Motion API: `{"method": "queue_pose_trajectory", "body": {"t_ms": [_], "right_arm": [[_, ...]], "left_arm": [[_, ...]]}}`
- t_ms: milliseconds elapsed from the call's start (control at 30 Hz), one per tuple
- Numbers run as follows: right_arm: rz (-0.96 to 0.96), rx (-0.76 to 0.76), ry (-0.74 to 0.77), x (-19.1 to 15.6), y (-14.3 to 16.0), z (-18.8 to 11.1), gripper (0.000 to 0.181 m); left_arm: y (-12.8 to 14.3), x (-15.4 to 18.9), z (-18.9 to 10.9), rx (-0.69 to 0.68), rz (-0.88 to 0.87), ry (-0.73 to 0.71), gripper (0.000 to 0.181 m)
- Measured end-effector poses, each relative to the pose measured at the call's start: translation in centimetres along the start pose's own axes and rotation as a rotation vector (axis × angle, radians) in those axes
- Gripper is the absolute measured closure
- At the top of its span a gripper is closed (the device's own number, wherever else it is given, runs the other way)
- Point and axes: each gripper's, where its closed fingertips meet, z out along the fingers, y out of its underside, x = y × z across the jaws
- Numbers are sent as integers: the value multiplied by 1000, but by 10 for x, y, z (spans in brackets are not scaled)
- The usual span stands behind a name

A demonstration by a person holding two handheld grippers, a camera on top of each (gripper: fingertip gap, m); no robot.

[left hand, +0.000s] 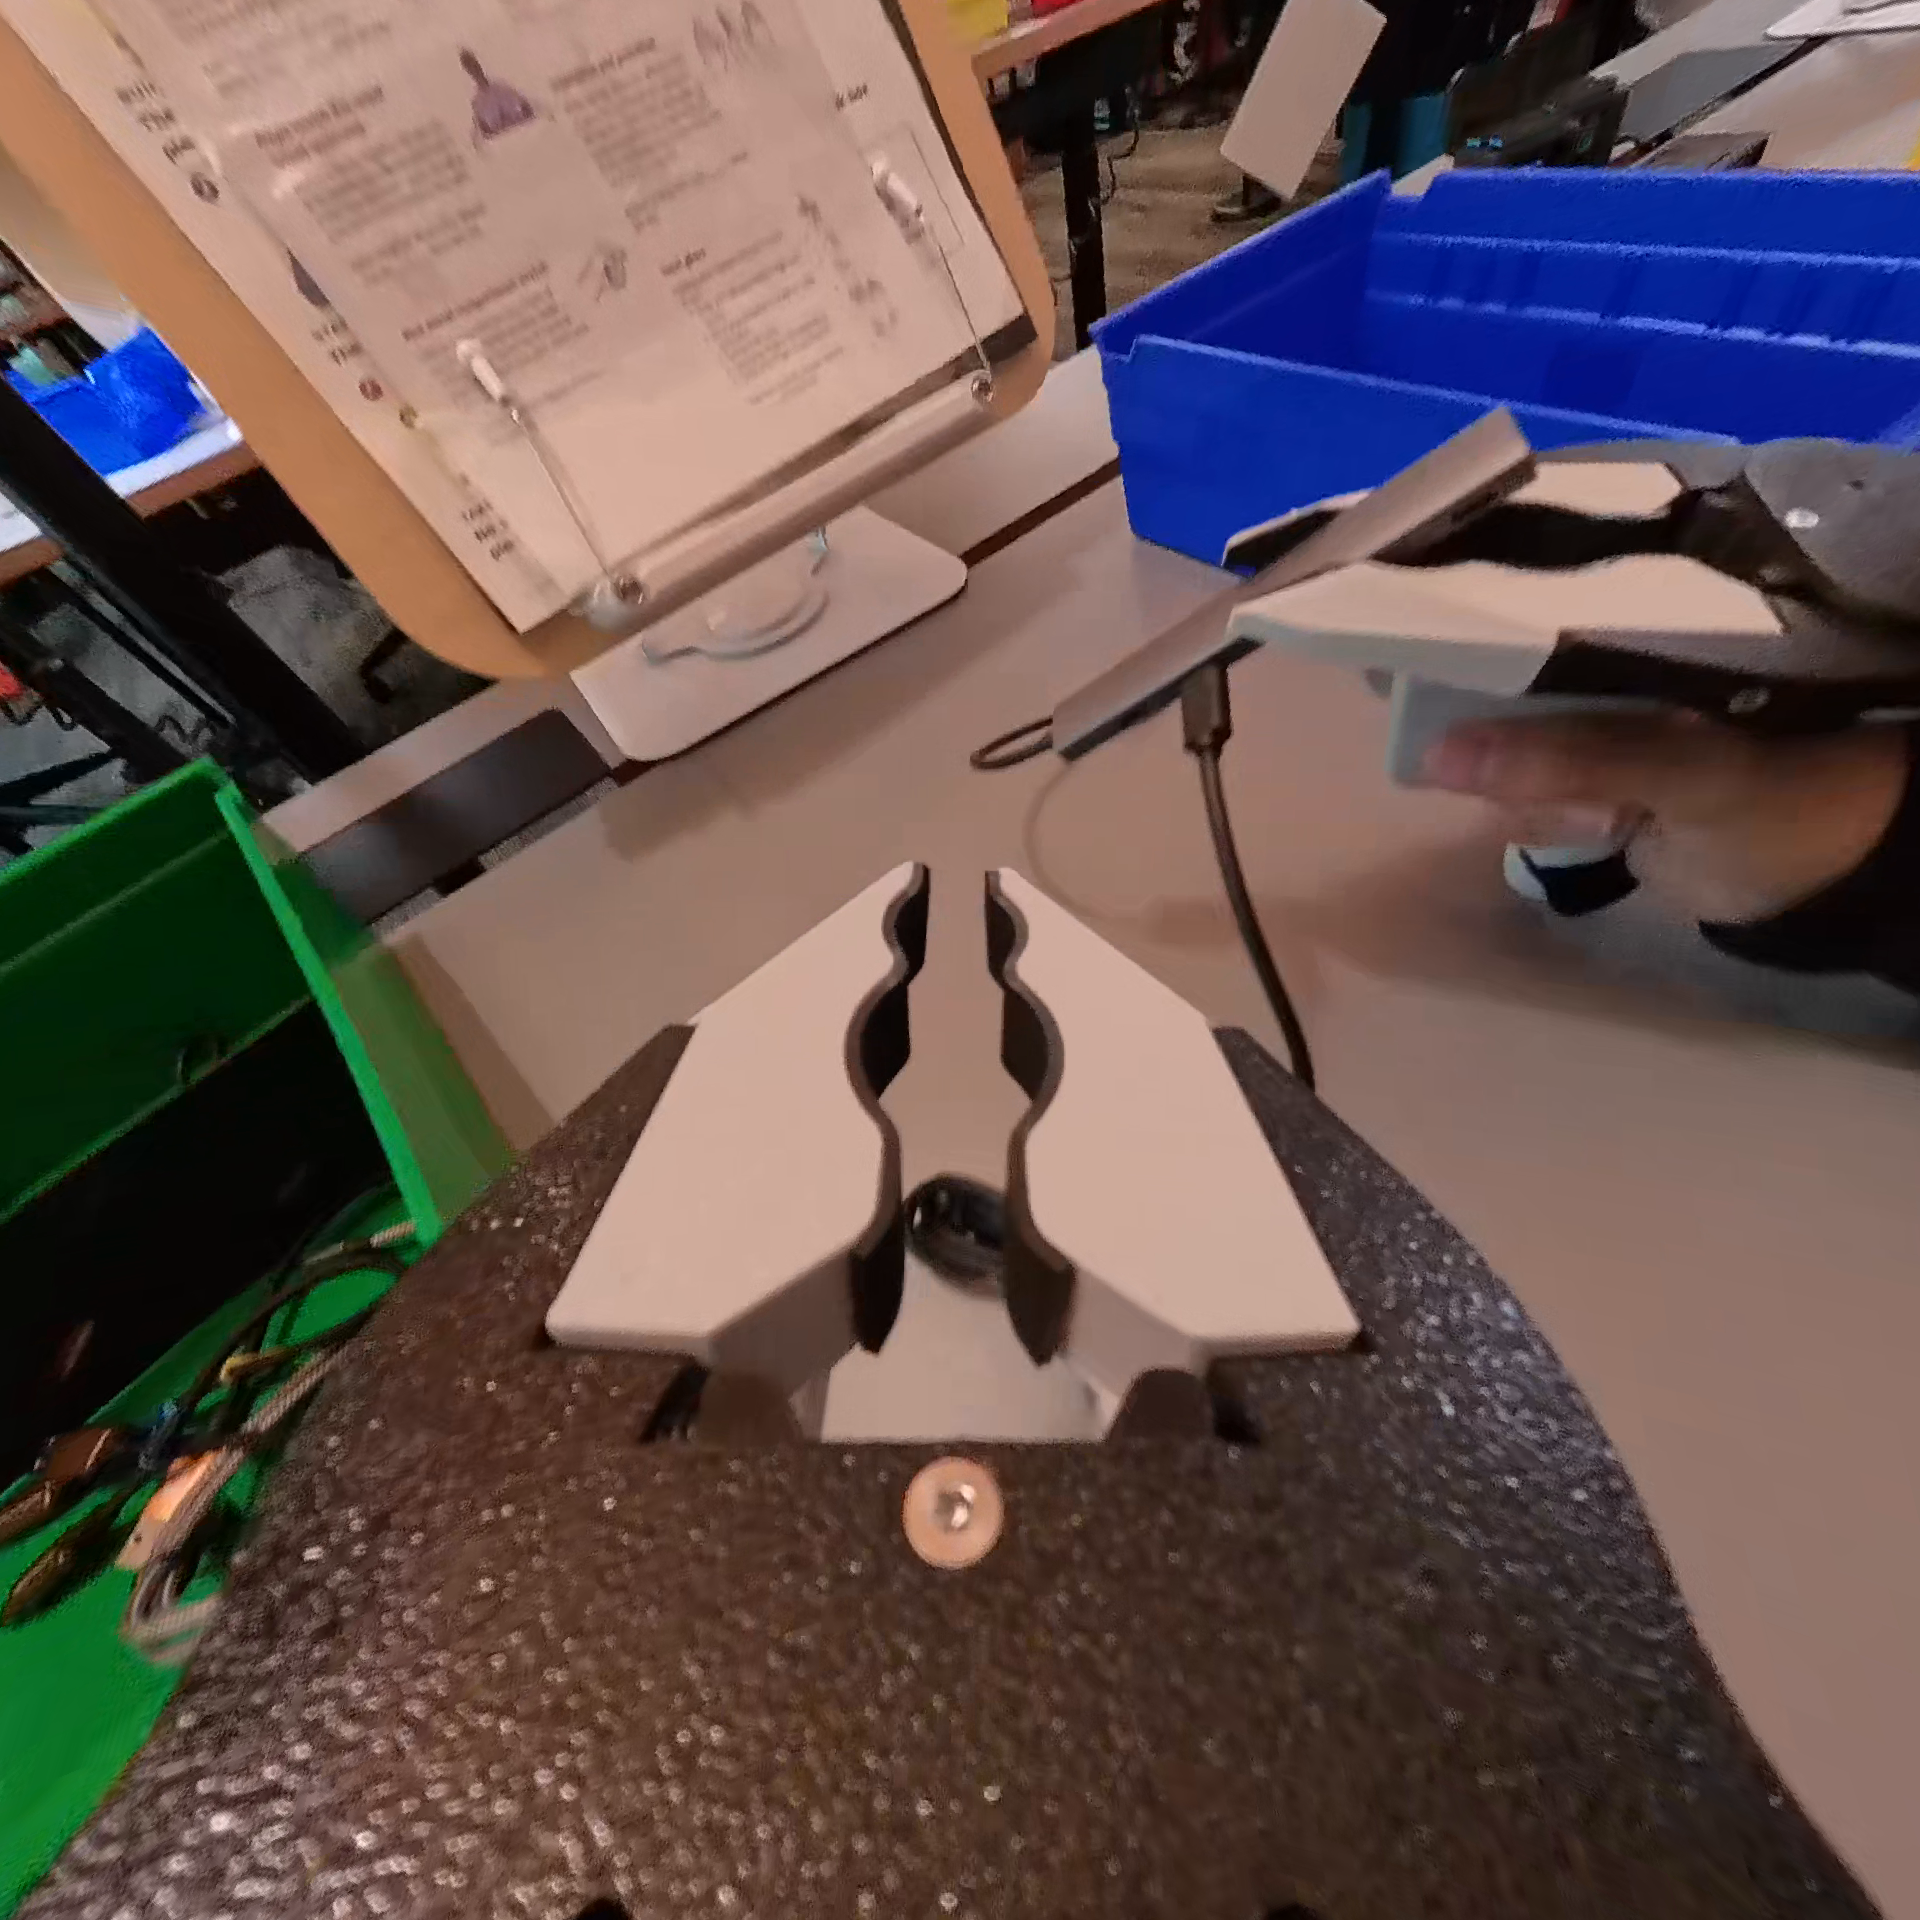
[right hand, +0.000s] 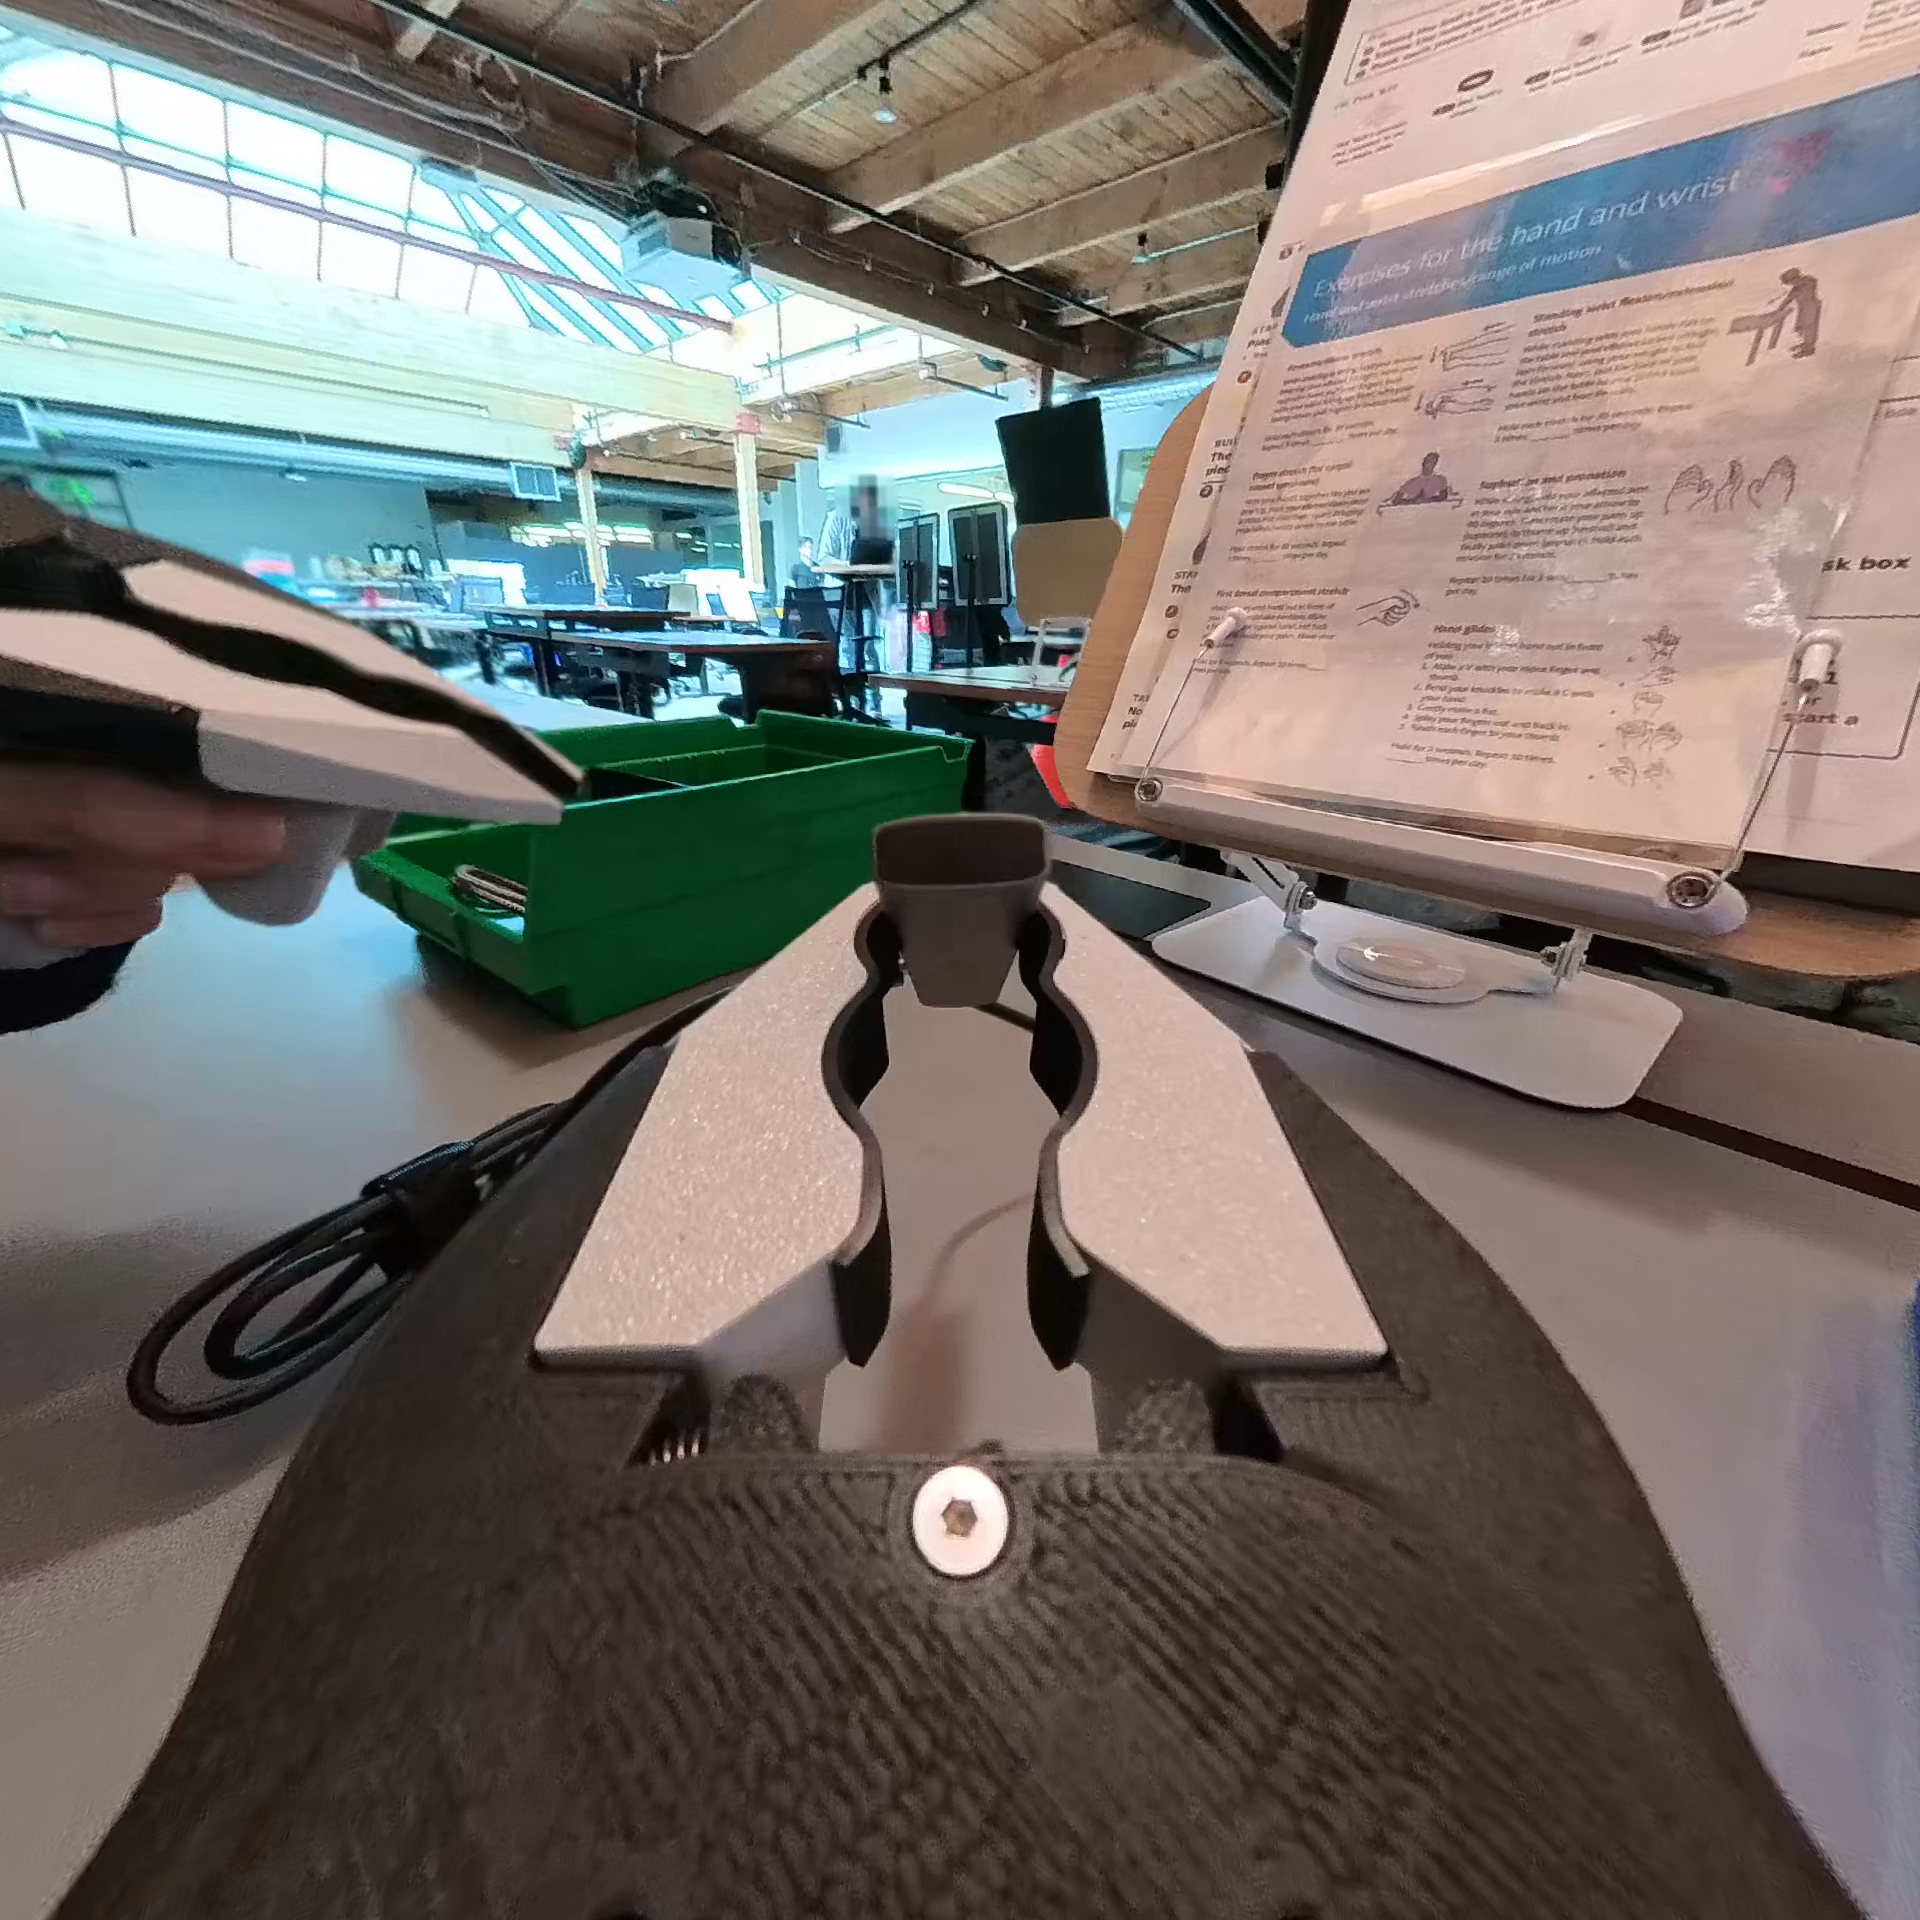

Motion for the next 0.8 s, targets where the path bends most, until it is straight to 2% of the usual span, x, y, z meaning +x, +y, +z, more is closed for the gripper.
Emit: {"method": "queue_pose_trajectory", "body": {"t_ms": [100, 167, 200, 233, 267, 367, 467, 533, 633, 733, 800], "right_arm": [[24, 5, -13, 1, 1, -1, 159], [31, 3, -12, 1, 2, -1, 159], [30, 4, -9, 2, 2, -1, 160], [30, 2, -7, 2, 3, -1, 159], [31, -1, -5, 2, 3, 0, 159], [34, 0, 0, 3, 3, 1, 159], [37, -1, 2, 3, 3, 2, 160], [39, -4, -7, 2, 3, 3, 160], [39, -11, -13, 0, 5, 3, 160], [40, -18, -22, -1, 6, 4, 160], [36, -20, -24, -2, 7, 4, 160]], "left_arm": [[8, -11, -15, 27, -64, 14, 165], [4, -23, -26, 87, -114, -9, 142], [3, -31, -32, 107, -127, -32, 146], [4, -39, -38, 104, -121, -52, 174], [7, -49, -44, 87, -103, -87, 181], [26, -78, -59, -51, -95, -141, 181], [27, -114, -75, -70, -138, -193, 181], [30, -144, -84, -108, -133, -266, 138], [53, -177, -87, -275, -112, -299, 111], [86, -179, -76, -498, -159, -168, 109], [101, -186, -64, -595, -183, -147, 111]]}}
